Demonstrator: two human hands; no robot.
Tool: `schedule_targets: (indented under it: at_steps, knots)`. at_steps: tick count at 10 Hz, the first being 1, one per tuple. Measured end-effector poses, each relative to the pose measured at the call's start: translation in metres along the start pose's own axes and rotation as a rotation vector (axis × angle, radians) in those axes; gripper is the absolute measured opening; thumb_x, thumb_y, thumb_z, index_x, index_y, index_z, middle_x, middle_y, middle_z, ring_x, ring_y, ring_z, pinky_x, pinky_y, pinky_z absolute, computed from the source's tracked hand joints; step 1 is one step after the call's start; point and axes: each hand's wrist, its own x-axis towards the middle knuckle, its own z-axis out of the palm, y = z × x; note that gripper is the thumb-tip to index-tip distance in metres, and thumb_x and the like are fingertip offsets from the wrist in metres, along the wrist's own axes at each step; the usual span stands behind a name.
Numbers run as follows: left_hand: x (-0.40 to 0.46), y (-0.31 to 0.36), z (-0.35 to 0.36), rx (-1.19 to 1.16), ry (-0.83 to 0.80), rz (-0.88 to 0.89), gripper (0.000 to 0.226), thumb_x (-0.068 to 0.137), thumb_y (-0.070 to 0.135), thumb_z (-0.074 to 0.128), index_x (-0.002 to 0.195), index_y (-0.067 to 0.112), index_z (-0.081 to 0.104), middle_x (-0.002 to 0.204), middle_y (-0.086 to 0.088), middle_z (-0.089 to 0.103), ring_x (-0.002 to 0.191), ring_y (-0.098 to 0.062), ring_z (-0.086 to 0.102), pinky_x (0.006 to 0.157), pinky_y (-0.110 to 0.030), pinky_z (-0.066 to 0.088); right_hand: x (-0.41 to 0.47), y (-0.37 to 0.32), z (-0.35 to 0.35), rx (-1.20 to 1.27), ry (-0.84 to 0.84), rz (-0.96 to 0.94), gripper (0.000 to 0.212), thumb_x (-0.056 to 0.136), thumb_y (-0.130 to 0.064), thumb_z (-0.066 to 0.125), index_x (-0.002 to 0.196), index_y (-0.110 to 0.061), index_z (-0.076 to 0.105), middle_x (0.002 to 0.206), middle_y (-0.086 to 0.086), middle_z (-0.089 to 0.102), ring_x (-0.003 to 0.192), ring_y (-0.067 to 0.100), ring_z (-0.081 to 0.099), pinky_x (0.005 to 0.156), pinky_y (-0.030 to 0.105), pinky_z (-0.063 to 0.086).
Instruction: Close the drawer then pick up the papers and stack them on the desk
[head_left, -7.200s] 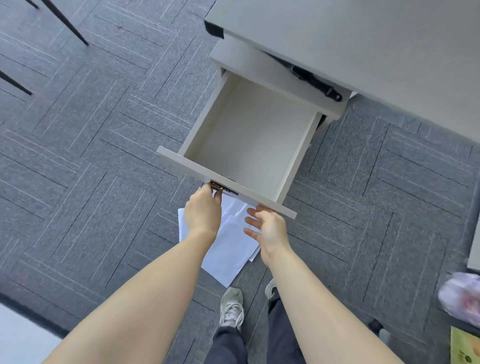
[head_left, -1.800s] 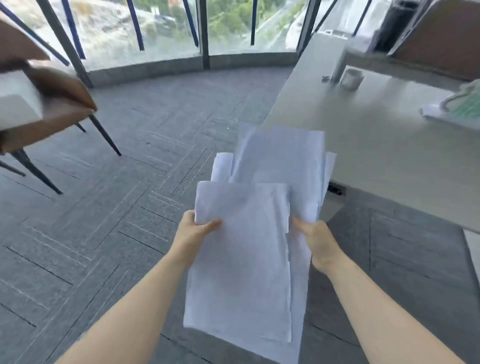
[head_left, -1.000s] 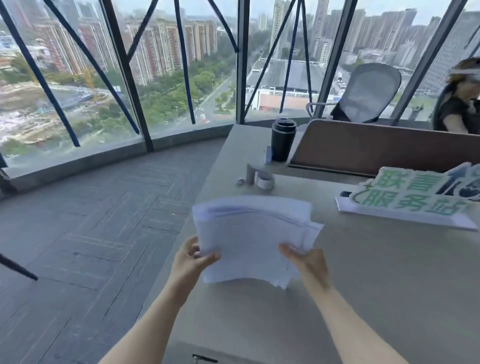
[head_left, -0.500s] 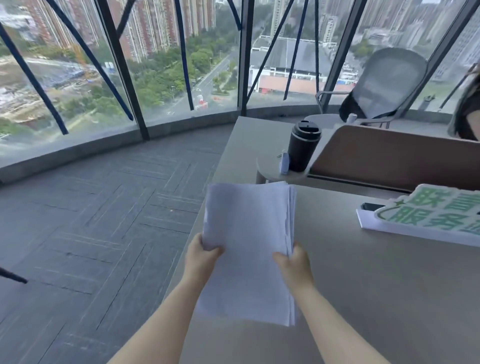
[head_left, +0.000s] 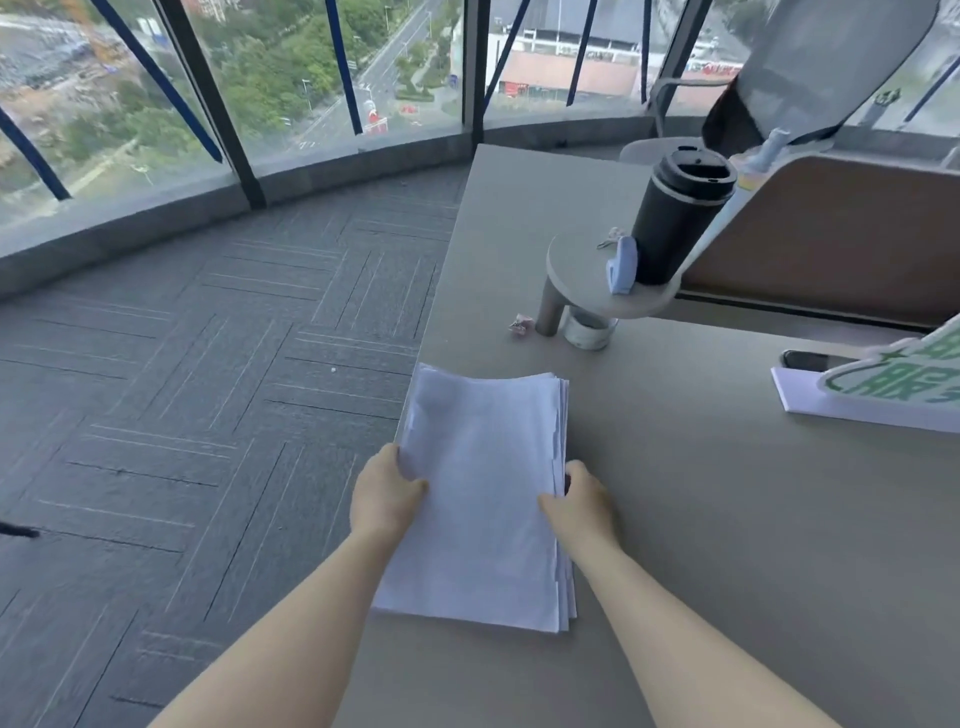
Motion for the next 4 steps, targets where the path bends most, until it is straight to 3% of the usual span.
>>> schedule_targets:
  at_steps: [2,3,4]
  knots:
    - [-0.01,0.001,0.005,0.177,0.15,-0.063,0.066,0.076,0.028,0.067,0.136,0.016,0.042,0.13,-0.015,0.046,0.121,-0.035,0.043,0.092,-0.045,0.043,-0.008,0.01,-0.006,-0.148,0.076,0.029,0.06,0.08,-0.049,0.06,0.129,-0.024,0.037,0.112,0.002,0.063,0.091,0.028,0.064,0.071,0.037,0.052]
    - [-0.024,0.011,-0.003,0.202,0.234,-0.032,0.059,0.085,0.032,0.062,0.137,0.014,0.042,0.128,-0.014,0.047,0.117,-0.033,0.045,0.09,-0.045,0.044,-0.02,0.004,-0.023,0.089,0.055,0.066,0.041,0.088,-0.046,0.051,0.121,-0.021,0.05,0.114,0.001,0.063,0.099,0.028,0.062,0.077,0.035,0.048]
    - [-0.078,0.0,0.004,0.047,0.257,0.126,0.037,0.088,0.023,0.058,0.124,0.023,0.054,0.108,0.001,0.054,0.102,-0.021,0.052,0.077,-0.033,0.045,-0.057,0.015,-0.052,0.362,0.033,-0.014,0.014,0.091,-0.028,0.053,0.088,-0.021,0.065,0.083,-0.004,0.066,0.082,0.021,0.061,0.066,0.03,0.044]
